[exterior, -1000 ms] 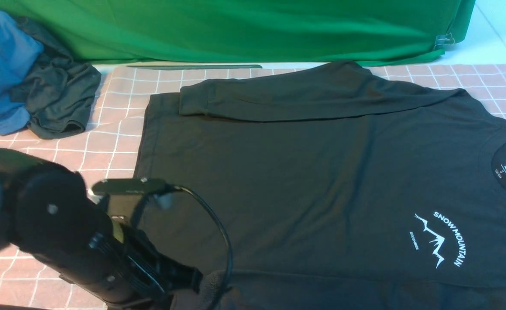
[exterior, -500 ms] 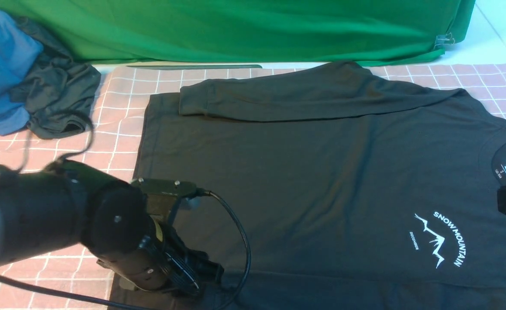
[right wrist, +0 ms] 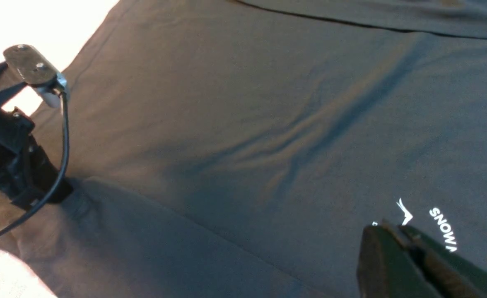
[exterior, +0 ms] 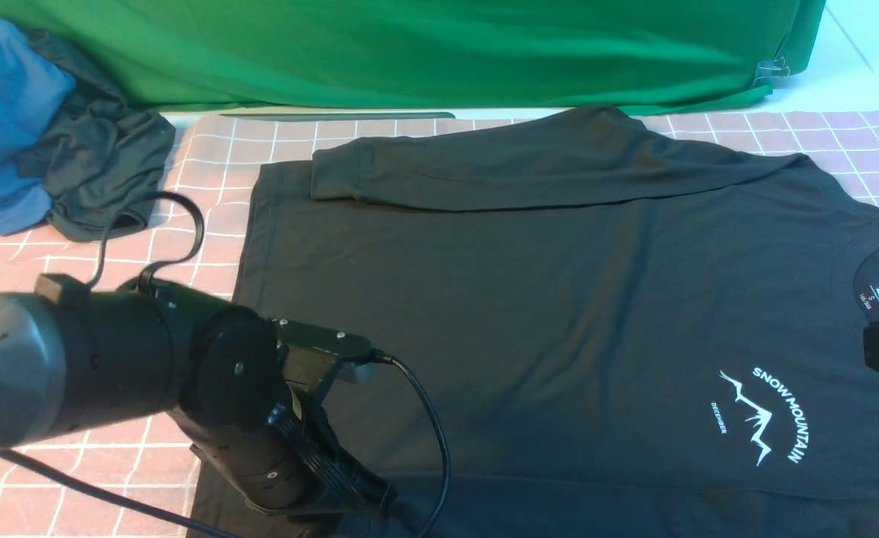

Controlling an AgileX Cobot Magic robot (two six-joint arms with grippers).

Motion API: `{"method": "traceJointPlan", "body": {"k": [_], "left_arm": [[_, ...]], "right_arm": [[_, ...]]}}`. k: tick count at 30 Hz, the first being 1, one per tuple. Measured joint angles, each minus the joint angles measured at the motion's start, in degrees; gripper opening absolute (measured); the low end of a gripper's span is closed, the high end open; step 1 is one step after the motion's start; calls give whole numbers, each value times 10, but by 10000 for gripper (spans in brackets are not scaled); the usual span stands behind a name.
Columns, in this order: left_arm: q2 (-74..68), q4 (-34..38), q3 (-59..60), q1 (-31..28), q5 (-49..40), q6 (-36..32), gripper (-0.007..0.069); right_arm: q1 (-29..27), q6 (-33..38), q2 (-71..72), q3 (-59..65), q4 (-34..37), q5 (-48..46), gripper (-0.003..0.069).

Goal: Fold a long-sleeved shirt over a pink coffee tablecloth.
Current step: 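Grasp the left edge of the dark T-shirt lying flat on the table, then fold the left side of the black T-shirt inward over its body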

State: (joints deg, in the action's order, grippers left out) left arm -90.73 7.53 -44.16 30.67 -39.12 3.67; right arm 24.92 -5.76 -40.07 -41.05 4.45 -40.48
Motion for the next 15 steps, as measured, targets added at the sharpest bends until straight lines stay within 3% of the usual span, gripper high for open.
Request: {"method": "traceJointPlan", "body": {"k": [7, 15], "left_arm": [[67, -15, -73, 0, -100, 11, 48], [108, -67, -158, -16, -122, 56, 48]], "right_arm": [[0, 0, 0, 0, 0, 0, 38], [0, 0, 0, 0, 0, 3, 38]]}}
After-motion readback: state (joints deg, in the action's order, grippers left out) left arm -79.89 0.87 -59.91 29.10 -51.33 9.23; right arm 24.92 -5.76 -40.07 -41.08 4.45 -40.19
